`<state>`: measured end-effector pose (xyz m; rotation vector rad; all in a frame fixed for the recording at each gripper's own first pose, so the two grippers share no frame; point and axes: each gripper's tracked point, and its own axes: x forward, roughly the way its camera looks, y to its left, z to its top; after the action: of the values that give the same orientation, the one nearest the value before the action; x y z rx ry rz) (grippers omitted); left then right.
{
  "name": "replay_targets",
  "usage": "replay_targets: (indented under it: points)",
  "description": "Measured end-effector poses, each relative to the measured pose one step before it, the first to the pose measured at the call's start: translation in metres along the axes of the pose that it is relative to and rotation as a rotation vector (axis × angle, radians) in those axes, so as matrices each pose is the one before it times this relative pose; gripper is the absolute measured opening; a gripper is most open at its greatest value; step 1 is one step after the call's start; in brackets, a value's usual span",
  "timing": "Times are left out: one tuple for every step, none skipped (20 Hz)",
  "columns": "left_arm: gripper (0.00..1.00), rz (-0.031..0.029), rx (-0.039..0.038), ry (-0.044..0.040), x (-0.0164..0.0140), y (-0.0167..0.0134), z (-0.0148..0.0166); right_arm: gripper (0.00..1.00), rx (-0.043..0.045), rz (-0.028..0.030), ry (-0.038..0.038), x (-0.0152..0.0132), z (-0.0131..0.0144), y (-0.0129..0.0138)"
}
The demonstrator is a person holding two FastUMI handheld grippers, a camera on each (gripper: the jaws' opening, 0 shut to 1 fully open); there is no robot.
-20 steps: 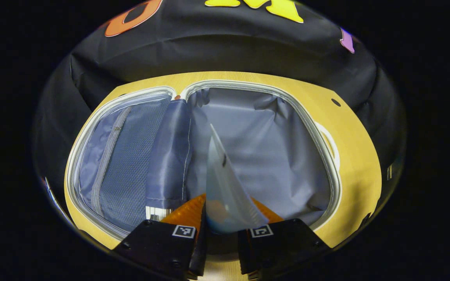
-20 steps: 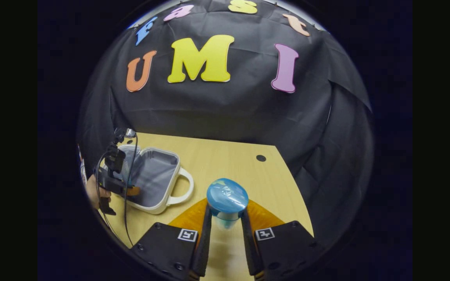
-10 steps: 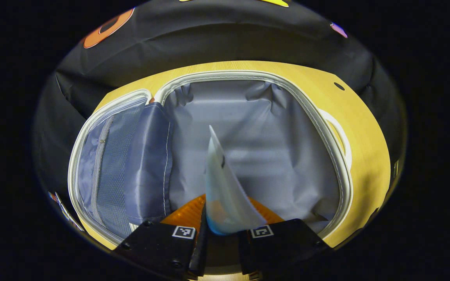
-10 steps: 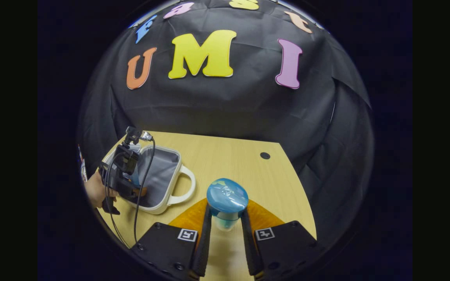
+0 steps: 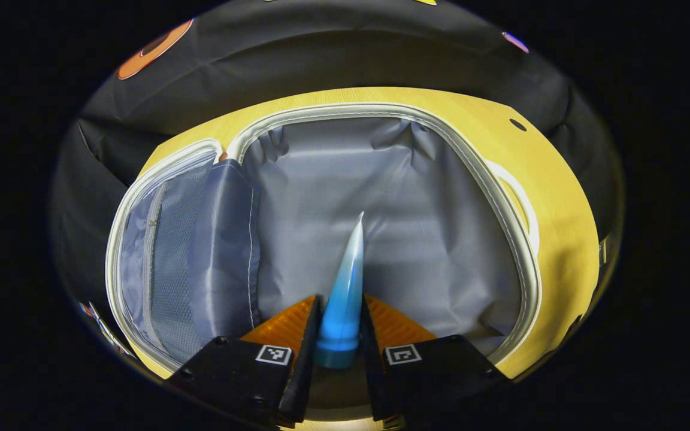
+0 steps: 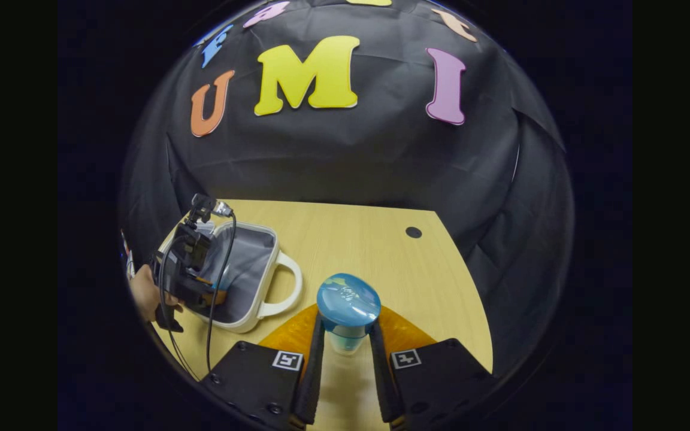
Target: First open the suitcase, pack the skin care products into it, and then close the suitcase.
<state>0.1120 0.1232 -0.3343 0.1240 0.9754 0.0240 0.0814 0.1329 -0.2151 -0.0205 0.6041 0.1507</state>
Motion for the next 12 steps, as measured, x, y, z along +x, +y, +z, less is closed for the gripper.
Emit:
replay_targets:
  points:
    - [0.42, 0.00563, -0.00307, -0.03635, -0.00372, 0.00038, 0.00537, 0.36, -0.00652, 0.01216, -0.00264, 0.00147, 0.0037, 0.0049]
    - [0.43, -0.00655, -0.01324, -0.04034, -0.00629, -0.00238, 0.00774, 0.37, -0.01015, 0.01269, -0.00445, 0.00199, 0.00358, 0.0057]
    - [0.59, 0.00159, -0.00672, -0.04616, -0.00907, 0.00033, 0.00736, 0.35, -0.0138, 0.01146, -0.0049, 0.00251, 0.00455, 0.00597]
    - [0.75, 0.00456, -0.00043, -0.04726, -0.01017, 0.00063, 0.00774, 0.36, -0.01038, 0.01075, -0.00758, 0.00357, 0.00578, 0.00665]
    - [0.91, 0.00256, -0.00141, -0.0474, -0.01227, 0.00152, 0.01042, 0.36, -0.00701, 0.01386, -0.00519, 0.00328, 0.00549, 0.00776]
    - [0.93, 0.01263, 0.0003, -0.0474, -0.01306, 0.00397, 0.00879, 0.37, -0.00261, 0.01696, -0.00617, 0.00516, 0.00628, 0.00942]
    - [0.95, 0.01367, 0.00032, -0.04855, -0.01462, 0.0057, 0.00947, 0.37, -0.00223, 0.01794, -0.00294, 0.0053, 0.00659, 0.01019]
    - [0.97, 0.01334, -0.00075, -0.05045, -0.01453, 0.00755, 0.01042, 0.36, -0.00302, 0.01833, -0.00142, 0.00478, 0.00592, 0.01298]
    - [0.97, 0.02012, -0.00061, -0.05143, -0.01739, 0.00864, 0.00964, 0.37, -0.00256, 0.01935, 0.00143, 0.00548, 0.00529, 0.01315]
    - [0.97, 0.01276, 0.00066, -0.0533, -0.01439, 0.00995, 0.00889, 0.37, -0.00379, 0.02306, 0.00104, 0.0056, 0.00391, 0.01542]
    - [0.96, 0.00552, 0.00454, -0.0497, -0.01253, 0.00907, 0.00823, 0.37, -0.0062, 0.02342, 0.00168, 0.00619, 0.00305, 0.01648]
    - [0.97, 0.01767, 0.00741, -0.04893, -0.0106, 0.01139, 0.00872, 0.37, -0.01149, 0.02073, 0.00392, 0.0066, 0.00032, 0.0159]
